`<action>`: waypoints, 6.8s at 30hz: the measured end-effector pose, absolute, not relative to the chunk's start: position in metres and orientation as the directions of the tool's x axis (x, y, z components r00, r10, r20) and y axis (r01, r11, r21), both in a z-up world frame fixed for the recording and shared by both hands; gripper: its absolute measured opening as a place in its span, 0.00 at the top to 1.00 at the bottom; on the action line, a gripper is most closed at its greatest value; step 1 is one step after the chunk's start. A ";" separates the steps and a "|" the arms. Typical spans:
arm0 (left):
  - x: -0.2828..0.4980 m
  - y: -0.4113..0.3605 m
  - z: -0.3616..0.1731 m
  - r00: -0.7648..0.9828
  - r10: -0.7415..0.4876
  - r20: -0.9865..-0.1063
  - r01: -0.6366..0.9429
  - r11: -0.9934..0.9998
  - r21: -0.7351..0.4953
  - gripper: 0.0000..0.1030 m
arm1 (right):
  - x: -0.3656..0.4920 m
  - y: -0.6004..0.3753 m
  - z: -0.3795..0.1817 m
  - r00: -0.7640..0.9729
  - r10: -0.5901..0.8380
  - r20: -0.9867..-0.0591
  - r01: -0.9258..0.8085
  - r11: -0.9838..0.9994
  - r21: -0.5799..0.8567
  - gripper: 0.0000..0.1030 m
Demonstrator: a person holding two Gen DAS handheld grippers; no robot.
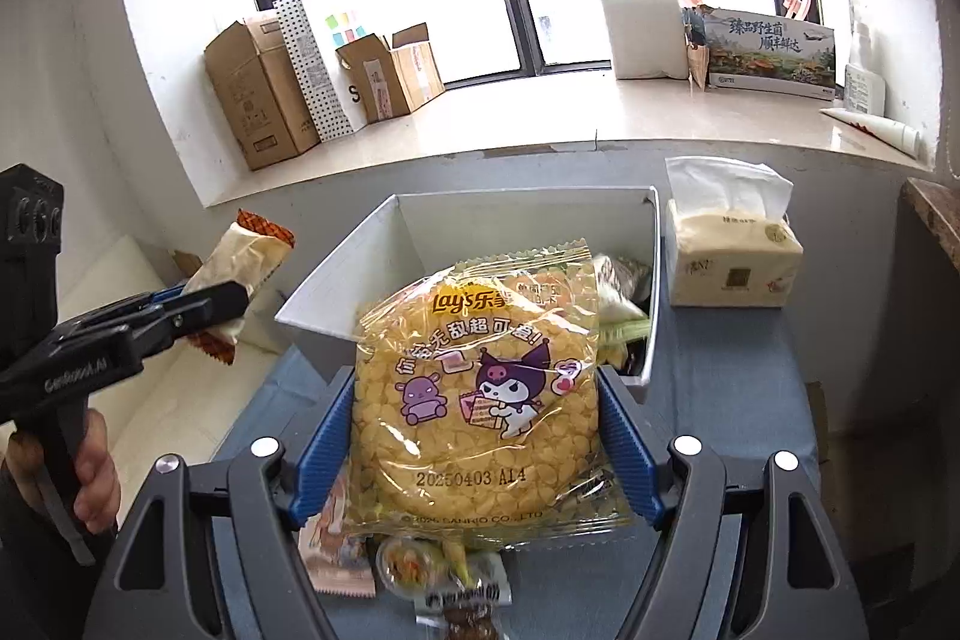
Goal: Organize snacks
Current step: 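Carry both packs over the box and release the bread bag from the left gripper, then release the Kuromi cookie pack into the box with the right gripper and withdraw both, then grasp the clear jelly cup with the right gripper and lift it, then hold the jelly cup in the right gripper while the left gripper grasps the long pink pastry bag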
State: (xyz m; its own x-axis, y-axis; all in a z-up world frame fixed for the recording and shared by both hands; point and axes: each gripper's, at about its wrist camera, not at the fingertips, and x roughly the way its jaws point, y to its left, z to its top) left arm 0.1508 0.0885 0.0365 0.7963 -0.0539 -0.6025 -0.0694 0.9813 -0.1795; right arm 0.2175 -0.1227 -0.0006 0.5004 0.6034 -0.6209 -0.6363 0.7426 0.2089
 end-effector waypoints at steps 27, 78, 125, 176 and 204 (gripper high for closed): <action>0.218 0.111 0.014 0.734 0.001 -0.679 -0.112 0.986 -0.120 0.00 | 0.293 -0.082 -0.002 0.458 0.566 -0.685 -0.638 0.746 0.190 0.00; 0.025 0.056 -0.070 0.657 0.071 -0.750 -0.273 0.950 -0.150 0.00 | 0.143 -0.063 -0.131 0.433 0.318 -0.843 -0.616 0.788 -0.019 0.27; 0.034 0.059 -0.092 0.613 0.070 -0.787 -0.274 0.953 -0.129 0.00 | 0.101 -0.122 -0.116 0.454 0.304 -0.838 -0.627 0.777 -0.058 0.22; 0.032 0.058 -0.092 0.614 0.069 -0.786 -0.271 0.954 -0.128 0.00 | 0.093 -0.159 -0.074 0.341 0.527 -0.779 -0.683 0.708 0.180 0.51; 0.151 0.058 -0.149 0.420 0.245 -0.874 -0.446 0.894 0.037 0.00 | 0.089 -0.168 -0.074 0.363 0.512 -0.779 -0.660 0.731 0.173 0.51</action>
State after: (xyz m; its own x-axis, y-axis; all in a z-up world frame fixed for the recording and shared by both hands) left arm 0.1509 0.0580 -0.1491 0.4199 0.2453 -0.8738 -0.4460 0.8943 0.0367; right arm 0.0888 -0.1684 -0.0740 0.3625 0.5115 -0.7790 -0.6602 0.7310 0.1728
